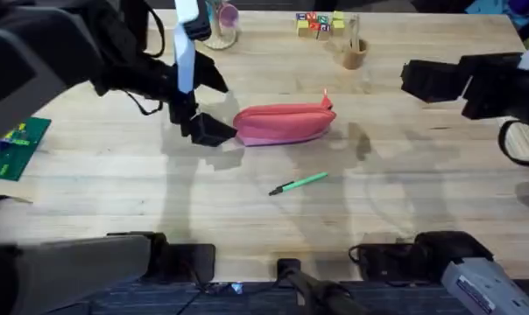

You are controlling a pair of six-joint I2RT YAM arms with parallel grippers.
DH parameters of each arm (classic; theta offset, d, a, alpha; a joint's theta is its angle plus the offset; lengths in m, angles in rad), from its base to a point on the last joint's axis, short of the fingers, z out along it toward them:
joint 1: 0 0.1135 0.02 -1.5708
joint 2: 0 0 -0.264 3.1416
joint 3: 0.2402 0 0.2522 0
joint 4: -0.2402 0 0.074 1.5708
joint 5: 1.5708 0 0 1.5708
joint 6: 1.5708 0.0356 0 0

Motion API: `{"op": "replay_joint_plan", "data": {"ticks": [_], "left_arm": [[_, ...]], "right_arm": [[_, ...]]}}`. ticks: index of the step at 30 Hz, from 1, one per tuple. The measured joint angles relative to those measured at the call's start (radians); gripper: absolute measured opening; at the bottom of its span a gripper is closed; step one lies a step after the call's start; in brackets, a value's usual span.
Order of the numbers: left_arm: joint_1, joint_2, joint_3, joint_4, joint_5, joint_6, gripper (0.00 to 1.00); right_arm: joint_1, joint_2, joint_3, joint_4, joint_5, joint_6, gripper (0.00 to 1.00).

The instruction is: Unzip the bag, pick up the pens from the table one at a time and place them inside, then zip the bag closed.

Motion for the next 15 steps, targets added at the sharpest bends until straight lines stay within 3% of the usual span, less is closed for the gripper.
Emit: {"op": "replay_joint_plan", "data": {"ticks": [7,15], "left_arm": [[0.000,0.125,0.000,0.031,0.089,0.000,0.993],[-0.009,0.230,0.002,0.071,0.139,0.000,0.993]], "right_arm": [[0.000,0.000,0.000,0.000,0.000,0.000,0.996],[0.000,0.000,0.000,0.000,0.000,0.000,0.996]]}}
